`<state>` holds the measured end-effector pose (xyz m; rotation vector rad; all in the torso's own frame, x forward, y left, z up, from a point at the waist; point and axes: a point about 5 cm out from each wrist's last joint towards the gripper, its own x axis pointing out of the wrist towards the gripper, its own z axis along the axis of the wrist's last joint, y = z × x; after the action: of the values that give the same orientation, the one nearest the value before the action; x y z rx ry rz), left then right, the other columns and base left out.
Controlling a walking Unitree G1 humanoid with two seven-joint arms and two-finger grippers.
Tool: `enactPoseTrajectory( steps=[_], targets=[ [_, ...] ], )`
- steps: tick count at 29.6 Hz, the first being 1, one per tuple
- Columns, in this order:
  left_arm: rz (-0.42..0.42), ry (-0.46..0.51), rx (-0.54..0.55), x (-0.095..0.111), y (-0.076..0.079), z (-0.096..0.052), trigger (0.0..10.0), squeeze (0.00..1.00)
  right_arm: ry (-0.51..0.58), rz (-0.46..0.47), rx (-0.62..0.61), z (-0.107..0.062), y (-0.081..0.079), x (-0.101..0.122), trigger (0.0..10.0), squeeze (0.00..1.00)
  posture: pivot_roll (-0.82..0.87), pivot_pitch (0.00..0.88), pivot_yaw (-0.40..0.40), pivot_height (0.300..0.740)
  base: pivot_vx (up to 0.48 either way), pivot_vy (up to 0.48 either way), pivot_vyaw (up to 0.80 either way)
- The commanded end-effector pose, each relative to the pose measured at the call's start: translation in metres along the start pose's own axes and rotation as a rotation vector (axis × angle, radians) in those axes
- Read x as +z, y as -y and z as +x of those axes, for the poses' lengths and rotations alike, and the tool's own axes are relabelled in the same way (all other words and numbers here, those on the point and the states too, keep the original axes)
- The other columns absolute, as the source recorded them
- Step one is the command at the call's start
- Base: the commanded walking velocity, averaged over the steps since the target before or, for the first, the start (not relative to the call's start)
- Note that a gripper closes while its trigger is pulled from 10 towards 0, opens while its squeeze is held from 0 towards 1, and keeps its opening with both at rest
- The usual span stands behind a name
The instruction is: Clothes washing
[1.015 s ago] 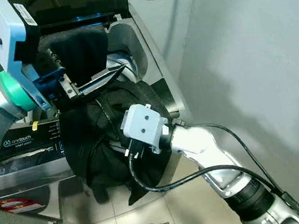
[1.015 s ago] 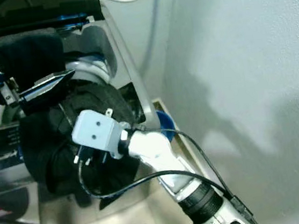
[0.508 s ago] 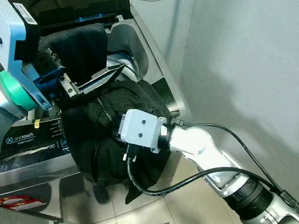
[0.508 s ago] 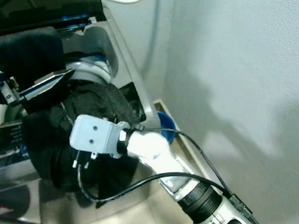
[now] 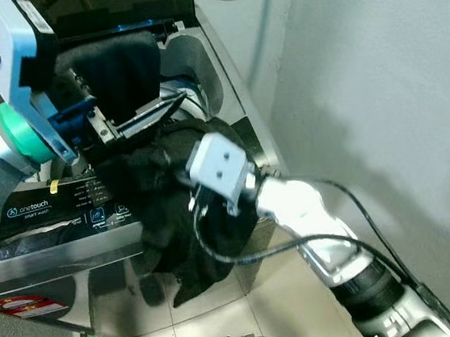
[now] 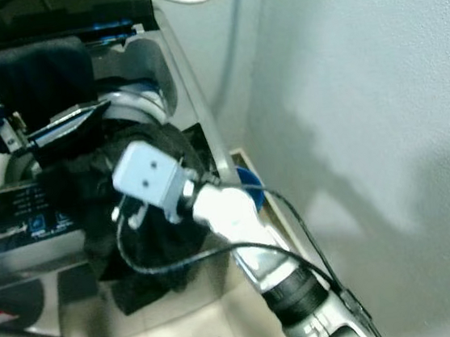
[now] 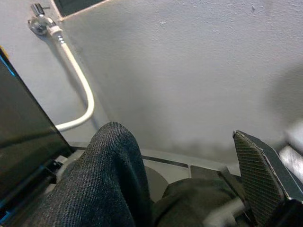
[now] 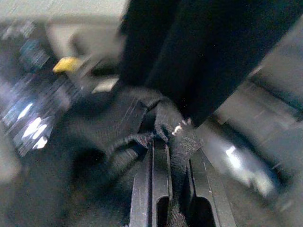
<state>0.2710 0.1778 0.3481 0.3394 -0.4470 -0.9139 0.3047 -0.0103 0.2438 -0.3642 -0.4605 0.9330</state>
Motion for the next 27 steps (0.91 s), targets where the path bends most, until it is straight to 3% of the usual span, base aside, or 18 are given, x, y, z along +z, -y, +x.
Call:
enactPoseTrajectory(
  steps=[1,2,3,5,6,7,9,11,12,17,18,19,20,22,24,26,27],
  targets=[
    [0.070,0.062,0.064,0.017,-0.010,-0.004,10.0,0.00,0.098,-0.012,-0.025,0.016,0.011,0.020,0.0,0.00,0.09,0.100,0.014,0.740,0.000,0.000,0.00],
    [0.070,0.062,0.064,0.017,-0.010,-0.004,10.0,0.00,0.098,-0.012,-0.025,0.016,0.011,0.020,0.0,0.00,0.09,0.100,0.014,0.740,0.000,0.000,0.00],
    [0.119,0.139,0.154,0.038,-0.024,-0.011,10.0,0.00,0.168,-0.073,-0.009,0.051,0.019,0.044,10.0,0.00,0.11,0.100,-0.003,0.740,0.000,0.000,0.00],
    [0.119,0.139,0.154,0.038,-0.024,-0.011,10.0,0.00,0.168,-0.073,-0.009,0.051,0.019,0.044,10.0,0.00,0.11,0.100,-0.003,0.740,0.000,0.000,0.00],
    [0.136,0.163,0.181,0.045,-0.027,-0.014,10.0,0.00,0.183,-0.091,-0.007,0.062,0.021,0.051,10.0,0.00,0.11,0.100,-0.003,0.740,0.000,0.000,0.00],
    [0.136,0.163,0.181,0.045,-0.027,-0.014,10.0,0.00,0.183,-0.091,-0.007,0.062,0.021,0.051,10.0,0.00,0.11,0.100,-0.003,0.740,0.000,0.000,0.00],
    [0.165,0.208,0.230,0.060,-0.032,-0.025,10.0,0.00,0.228,-0.070,-0.076,0.089,0.026,0.072,10.0,0.00,0.13,0.102,-0.018,0.740,0.000,0.000,0.00],
    [0.169,0.222,0.238,0.065,-0.032,-0.029,10.0,0.00,0.244,-0.036,-0.125,0.098,0.030,0.081,10.0,0.00,0.14,0.101,-0.024,0.740,0.000,0.000,0.00],
    [0.175,0.227,0.239,0.069,-0.031,-0.032,10.0,0.00,0.274,0.023,-0.201,0.106,0.036,0.095,10.0,0.00,0.15,0.100,-0.026,0.740,0.000,0.000,0.00],
    [0.182,0.226,0.228,0.072,-0.027,-0.033,10.0,0.00,0.303,0.135,-0.331,0.115,0.046,0.111,10.0,0.00,0.16,0.097,-0.031,0.740,0.000,0.000,0.00],
    [0.182,0.225,0.219,0.072,-0.026,-0.032,10.0,0.00,0.287,0.108,-0.380,0.118,0.046,0.113,10.0,0.00,0.17,0.095,-0.030,0.740,0.000,0.000,0.00],
    [0.179,0.223,0.210,0.071,-0.024,-0.031,10.0,0.00,0.228,0.052,-0.344,0.122,0.036,0.104,10.0,0.00,0.17,0.094,-0.030,0.740,0.000,0.000,0.00],
    [0.172,0.222,0.203,0.070,-0.023,-0.029,10.0,0.00,0.162,-0.062,-0.295,0.125,0.023,0.090,10.0,0.00,0.17,0.094,-0.030,0.740,0.000,0.000,0.00],
    [0.172,0.222,0.203,0.070,-0.023,-0.029,10.0,0.00,0.162,-0.062,-0.295,0.125,0.023,0.090,10.0,0.00,0.17,0.094,-0.030,0.740,0.000,0.000,0.00],
    [0.158,0.219,0.194,0.067,-0.021,-0.028,10.0,0.00,0.067,-0.177,-0.154,0.126,0.001,0.062,10.0,0.00,0.16,0.096,-0.024,0.740,0.000,0.000,0.00],
    [0.158,0.219,0.194,0.067,-0.021,-0.028,10.0,0.00,0.067,-0.177,-0.154,0.126,0.001,0.062,10.0,0.00,0.16,0.096,-0.024,0.740,0.000,0.000,0.00],
    [0.149,0.215,0.189,0.066,-0.021,-0.027,10.0,0.00,0.041,-0.204,-0.100,0.122,-0.006,0.050,10.0,0.00,0.15,0.097,-0.018,0.740,0.000,0.000,0.00]
  ],
)
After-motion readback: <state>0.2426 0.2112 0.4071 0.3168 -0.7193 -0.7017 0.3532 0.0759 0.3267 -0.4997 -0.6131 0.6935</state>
